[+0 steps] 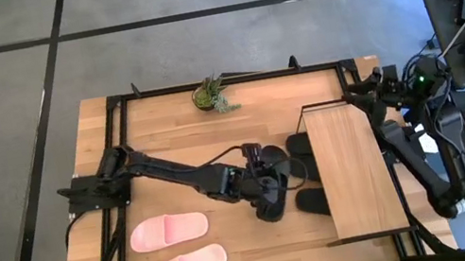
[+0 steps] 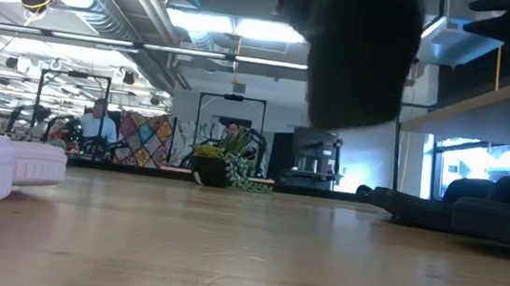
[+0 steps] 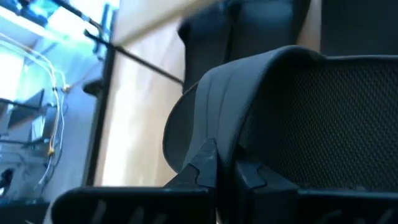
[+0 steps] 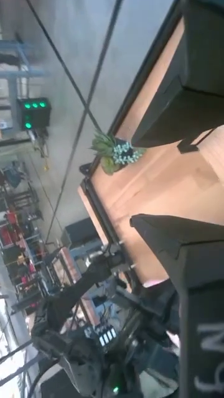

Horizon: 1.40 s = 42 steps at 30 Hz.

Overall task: Pick and place slides into the shelf
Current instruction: Put the black slide under the shelf

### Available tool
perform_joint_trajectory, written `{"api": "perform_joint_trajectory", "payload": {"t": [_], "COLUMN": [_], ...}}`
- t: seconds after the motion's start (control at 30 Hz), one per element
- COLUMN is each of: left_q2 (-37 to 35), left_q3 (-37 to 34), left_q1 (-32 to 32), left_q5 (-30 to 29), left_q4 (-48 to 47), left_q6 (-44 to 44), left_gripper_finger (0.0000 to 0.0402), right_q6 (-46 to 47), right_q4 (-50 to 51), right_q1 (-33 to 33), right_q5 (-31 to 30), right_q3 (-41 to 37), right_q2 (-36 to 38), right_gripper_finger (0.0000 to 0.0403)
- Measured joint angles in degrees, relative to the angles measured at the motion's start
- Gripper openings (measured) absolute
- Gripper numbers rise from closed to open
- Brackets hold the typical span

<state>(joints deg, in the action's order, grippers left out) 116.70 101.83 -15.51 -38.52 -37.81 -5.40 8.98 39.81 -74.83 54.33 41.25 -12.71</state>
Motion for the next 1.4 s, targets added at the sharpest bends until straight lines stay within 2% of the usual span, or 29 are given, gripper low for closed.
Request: {"api": "perform_joint_trajectory", "payload": {"t": [0.1,0.3,0.5,0.67,0.93,1.17,1.4], "left_q2": [-1.64,-3.58,-4.28,-4.28,-7.55,-12.39,-12.89], "left_q3": [1.11,2.86,4.27,5.23,5.24,5.28,5.28], "left_q1": [-0.97,-2.18,-2.41,-2.44,-1.81,-2.45,-4.34], "left_q5": [-0.79,-4.41,-6.58,-3.08,-0.30,-0.04,-1.91], "left_q4": [-1.31,-2.63,-2.71,-2.77,-3.22,-3.36,-10.63], "left_q6": [-5.09,-18.66,-31.23,-37.93,-38.32,-36.37,-35.10], "left_gripper_finger": [0.0002,0.0002,0.0002,0.0002,0.0002,0.0002,0.0002], "right_q6": [3.87,14.71,23.13,26.05,26.62,29.14,33.50], "right_q4": [0.30,0.43,0.28,0.21,2.06,0.66,-12.11], "right_q1": [1.31,5.28,10.84,17.05,28.75,43.93,57.28], "right_q5": [0.43,6.65,6.80,2.45,-9.09,-18.33,-17.77], "right_q3": [1.47,3.36,4.74,10.72,22.79,24.33,24.24], "right_q2": [-3.63,-9.63,-13.17,-16.34,-26.80,-39.12,-49.50], "right_gripper_finger": [0.0188,0.0188,0.0188,0.0188,0.0188,0.0188,0.0188]}}
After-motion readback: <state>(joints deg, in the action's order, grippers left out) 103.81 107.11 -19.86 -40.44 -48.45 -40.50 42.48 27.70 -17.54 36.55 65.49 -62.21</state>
